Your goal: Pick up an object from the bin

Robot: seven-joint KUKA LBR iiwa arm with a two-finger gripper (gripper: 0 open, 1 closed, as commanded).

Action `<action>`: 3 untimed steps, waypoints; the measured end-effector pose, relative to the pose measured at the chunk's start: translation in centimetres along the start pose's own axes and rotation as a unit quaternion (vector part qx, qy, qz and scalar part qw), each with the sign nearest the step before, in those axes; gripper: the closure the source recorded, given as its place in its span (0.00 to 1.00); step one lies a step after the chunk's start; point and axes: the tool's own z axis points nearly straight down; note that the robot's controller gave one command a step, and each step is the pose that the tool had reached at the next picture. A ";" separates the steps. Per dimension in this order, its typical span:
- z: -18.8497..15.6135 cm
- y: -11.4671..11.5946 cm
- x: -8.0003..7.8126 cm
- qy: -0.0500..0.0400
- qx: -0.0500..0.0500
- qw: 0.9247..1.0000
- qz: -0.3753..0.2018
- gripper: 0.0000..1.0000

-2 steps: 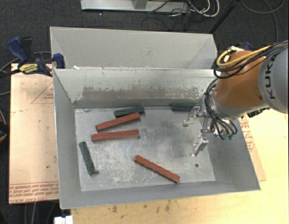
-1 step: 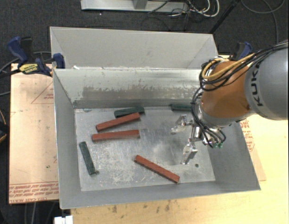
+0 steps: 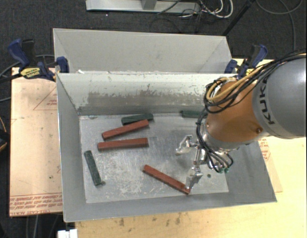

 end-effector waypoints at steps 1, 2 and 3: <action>2.7 2.2 0.1 -0.006 0.002 0.992 -0.123 1.00; 2.7 2.2 0.1 -0.006 0.002 0.992 -0.123 1.00; -11.4 1.9 -1.5 -0.002 0.001 0.993 -0.118 1.00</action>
Offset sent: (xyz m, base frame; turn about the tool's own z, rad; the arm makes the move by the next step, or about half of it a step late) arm 0.0000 0.0000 0.0000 0.0000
